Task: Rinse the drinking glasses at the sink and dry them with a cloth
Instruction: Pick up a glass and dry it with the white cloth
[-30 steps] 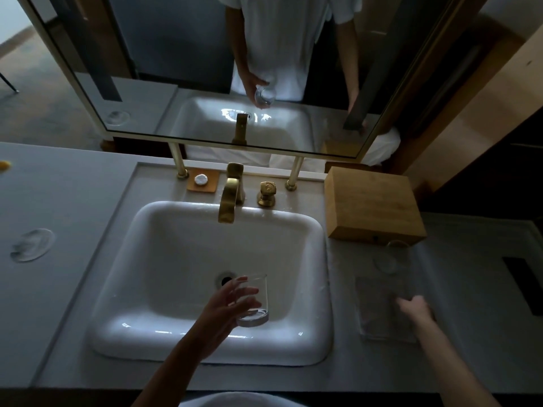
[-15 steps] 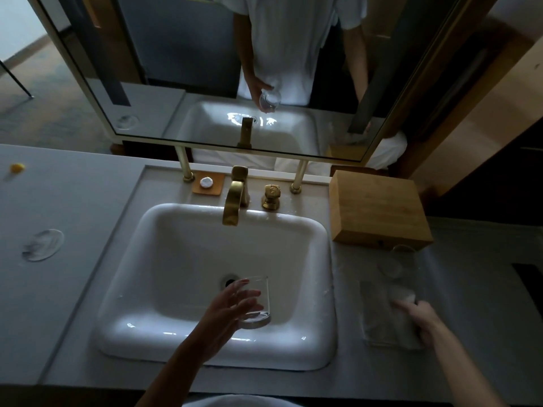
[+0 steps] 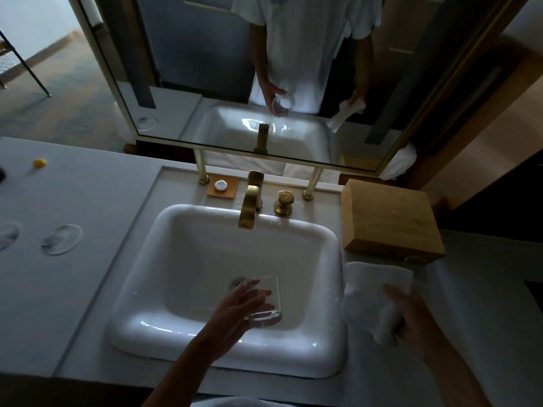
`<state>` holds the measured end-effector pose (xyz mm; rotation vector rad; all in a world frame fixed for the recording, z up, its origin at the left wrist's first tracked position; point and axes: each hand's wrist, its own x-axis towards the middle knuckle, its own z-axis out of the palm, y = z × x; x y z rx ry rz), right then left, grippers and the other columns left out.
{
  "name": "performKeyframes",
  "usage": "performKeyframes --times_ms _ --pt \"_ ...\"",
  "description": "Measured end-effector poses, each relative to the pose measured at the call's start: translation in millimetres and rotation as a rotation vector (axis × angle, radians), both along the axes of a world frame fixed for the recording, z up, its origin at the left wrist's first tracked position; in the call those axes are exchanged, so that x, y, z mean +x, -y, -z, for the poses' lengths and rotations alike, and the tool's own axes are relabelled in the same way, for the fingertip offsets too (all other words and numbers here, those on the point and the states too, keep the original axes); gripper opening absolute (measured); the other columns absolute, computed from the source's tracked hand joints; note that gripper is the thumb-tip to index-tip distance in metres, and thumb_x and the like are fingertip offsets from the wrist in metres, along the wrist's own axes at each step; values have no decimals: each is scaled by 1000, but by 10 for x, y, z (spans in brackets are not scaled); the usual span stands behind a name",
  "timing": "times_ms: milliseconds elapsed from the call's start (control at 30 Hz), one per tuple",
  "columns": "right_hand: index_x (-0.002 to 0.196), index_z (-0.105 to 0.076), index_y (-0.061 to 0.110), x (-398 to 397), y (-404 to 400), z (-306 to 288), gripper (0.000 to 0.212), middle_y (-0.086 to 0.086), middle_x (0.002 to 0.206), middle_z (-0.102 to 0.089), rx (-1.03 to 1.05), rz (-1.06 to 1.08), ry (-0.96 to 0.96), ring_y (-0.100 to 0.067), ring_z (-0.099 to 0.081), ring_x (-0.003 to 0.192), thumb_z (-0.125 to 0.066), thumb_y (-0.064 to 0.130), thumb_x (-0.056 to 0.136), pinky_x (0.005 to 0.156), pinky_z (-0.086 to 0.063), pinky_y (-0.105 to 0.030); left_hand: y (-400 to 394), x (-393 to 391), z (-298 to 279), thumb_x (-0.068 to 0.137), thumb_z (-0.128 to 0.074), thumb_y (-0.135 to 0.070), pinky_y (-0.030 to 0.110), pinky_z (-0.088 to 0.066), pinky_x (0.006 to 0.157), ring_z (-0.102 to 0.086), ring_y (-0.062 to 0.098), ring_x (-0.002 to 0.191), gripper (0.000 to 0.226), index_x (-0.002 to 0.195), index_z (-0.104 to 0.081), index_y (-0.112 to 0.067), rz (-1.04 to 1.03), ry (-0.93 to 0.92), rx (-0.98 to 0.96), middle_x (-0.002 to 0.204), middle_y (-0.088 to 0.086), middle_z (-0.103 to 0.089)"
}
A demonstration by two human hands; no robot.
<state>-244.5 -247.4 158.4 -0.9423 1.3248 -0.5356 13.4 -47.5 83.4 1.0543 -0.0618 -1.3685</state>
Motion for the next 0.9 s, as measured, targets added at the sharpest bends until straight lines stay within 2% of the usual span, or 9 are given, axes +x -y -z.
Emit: performKeyframes --times_ms 67,167,300,367,433,567,700,767,900 --pt "102 -63 8 318 -227 -70 12 -8 79 -75 -14 -39 40 -27 -69 77 -53 13 97 83 -50 -46 11 1 -27 84 -67 -3 62 -55 90 -63 47 103 52 133 -51 1 -17 4 -12 124 27 -61" --pt "107 -67 11 707 -507 29 22 -8 91 -78 -82 -162 29 -26 -73 88 -58 26 93 97 -51 -52 43 22 -76 82 -73 -9 57 -56 90 -67 44 105 57 134 -51 -3 -30 54 -6 124 24 -61" --pt "109 -65 18 1187 -982 -44 32 6 89 -75 -168 -388 -30 -8 -70 85 -55 44 93 80 -54 -18 77 33 -179 85 -69 -8 45 -60 79 -73 37 95 40 123 -60 -9 -38 157 -26 101 15 -71" --pt "126 -61 18 1375 -1207 -52 61 3 113 -73 -287 -481 -22 -7 -67 107 -54 64 86 98 -50 -24 64 65 -188 85 -69 -11 40 -60 76 -73 33 94 39 123 -62 -10 -37 179 -17 103 16 -73" --pt "148 -39 18 1485 -1383 33 67 5 148 -49 -438 -523 2 -2 -44 136 -48 53 91 117 -32 -24 31 110 -197 86 -71 -22 36 -58 78 -72 33 102 47 130 -59 -9 -22 208 2 115 22 -71" --pt "154 -15 24 1675 -1569 190 70 12 162 -17 -628 -537 -68 4 -18 147 -35 59 96 119 -20 -15 -71 199 -207 83 -75 -37 30 -55 72 -68 29 92 59 127 -60 -1 54 277 -23 113 35 -60" --pt "148 -28 41 1781 -1461 260 70 7 145 -49 -433 -416 -112 -14 -58 124 -38 72 85 101 -52 -38 -148 248 -241 92 -69 -26 43 -57 85 -64 46 108 42 126 -62 -1 119 292 -101 122 41 -56" --pt "138 -47 30 1831 -1364 245 73 -3 119 -68 -227 -351 -30 -20 -70 101 -39 78 83 88 -58 -48 -153 293 -279 96 -65 -17 48 -55 88 -63 50 112 33 126 -63 -3 127 298 -127 121 37 -60" --pt "126 -53 11 1906 -1300 135 44 -2 95 -68 -120 -327 24 -19 -69 82 -35 44 103 72 -57 -35 -133 283 -334 99 -58 -14 47 -53 92 -64 41 115 35 133 -54 -3 67 305 -136 120 25 -67"
